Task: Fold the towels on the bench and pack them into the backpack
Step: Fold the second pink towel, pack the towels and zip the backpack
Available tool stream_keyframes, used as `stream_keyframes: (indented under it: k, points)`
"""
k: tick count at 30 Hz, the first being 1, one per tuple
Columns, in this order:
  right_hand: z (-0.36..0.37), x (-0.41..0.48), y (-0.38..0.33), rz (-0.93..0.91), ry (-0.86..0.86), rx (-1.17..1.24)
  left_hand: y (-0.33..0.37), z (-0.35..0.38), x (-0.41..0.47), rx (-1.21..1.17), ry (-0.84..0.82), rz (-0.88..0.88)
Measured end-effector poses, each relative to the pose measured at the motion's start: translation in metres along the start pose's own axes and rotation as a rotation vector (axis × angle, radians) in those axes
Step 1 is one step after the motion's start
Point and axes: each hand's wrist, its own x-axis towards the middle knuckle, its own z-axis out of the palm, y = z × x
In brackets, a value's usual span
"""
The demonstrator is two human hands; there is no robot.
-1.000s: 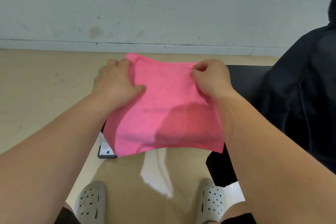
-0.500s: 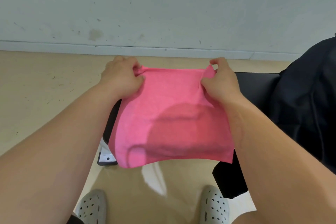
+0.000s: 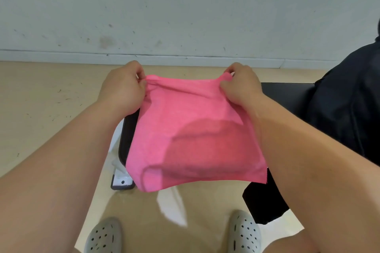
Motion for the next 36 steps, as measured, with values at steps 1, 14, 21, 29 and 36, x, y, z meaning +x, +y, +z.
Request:
stream_keyframes:
  k: [1,14,21,29,36]
  points:
    - [0.001,0.002,0.001,0.013,-0.052,-0.105,-0.001,0.000,0.000,-0.021,-0.021,0.001]
    - [-0.018,0.011,-0.002,-0.225,-0.214,-0.274,-0.010,0.003,-0.004,0.120,-0.075,0.042]
    - [-0.028,-0.017,0.015,-0.257,-0.060,-0.103,0.013,-0.016,-0.022,-0.189,0.028,0.021]
    - [-0.100,-0.107,0.000,-0.270,-0.104,0.618,0.040,-0.063,-0.079,-0.681,0.128,-0.092]
    - [-0.154,-0.177,-0.002,-0.269,-0.117,0.825,0.046,-0.107,-0.133,-0.855,0.114,-0.031]
